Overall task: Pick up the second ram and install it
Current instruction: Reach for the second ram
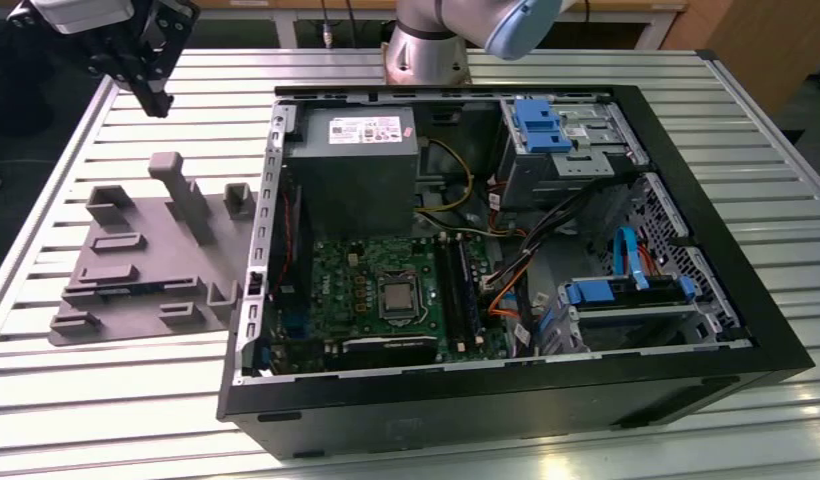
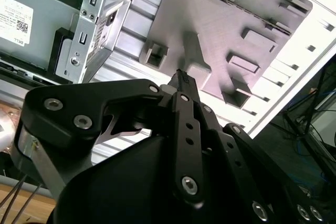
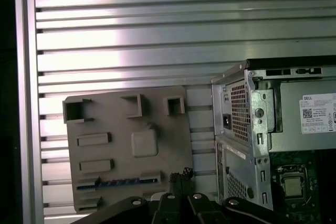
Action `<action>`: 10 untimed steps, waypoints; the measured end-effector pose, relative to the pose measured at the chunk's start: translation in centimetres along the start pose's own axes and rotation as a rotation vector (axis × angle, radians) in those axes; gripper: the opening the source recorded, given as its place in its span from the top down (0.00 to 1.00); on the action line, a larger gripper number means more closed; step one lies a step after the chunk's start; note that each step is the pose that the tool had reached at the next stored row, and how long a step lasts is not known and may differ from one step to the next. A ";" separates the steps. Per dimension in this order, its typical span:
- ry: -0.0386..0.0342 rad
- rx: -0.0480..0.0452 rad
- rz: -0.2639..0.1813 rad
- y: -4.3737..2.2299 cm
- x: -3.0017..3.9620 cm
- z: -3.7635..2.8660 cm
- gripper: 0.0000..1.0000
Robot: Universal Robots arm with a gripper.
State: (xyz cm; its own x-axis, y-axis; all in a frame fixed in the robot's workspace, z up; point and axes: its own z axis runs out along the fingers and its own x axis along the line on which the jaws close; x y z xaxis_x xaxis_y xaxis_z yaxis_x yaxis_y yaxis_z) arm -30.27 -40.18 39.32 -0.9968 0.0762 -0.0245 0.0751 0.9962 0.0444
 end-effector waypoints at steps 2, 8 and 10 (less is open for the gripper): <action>0.0000 0.0000 0.000 -0.03 0.12 0.00 0.89; 0.0000 0.0000 0.000 -0.11 0.45 0.00 0.89; 0.0000 0.0000 0.000 -0.14 0.56 0.00 0.89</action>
State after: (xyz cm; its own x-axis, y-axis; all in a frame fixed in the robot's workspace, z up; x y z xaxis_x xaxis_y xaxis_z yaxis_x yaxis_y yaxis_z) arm -30.84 -40.29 39.30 -0.9968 0.0762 -0.0245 0.0750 0.9962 0.0443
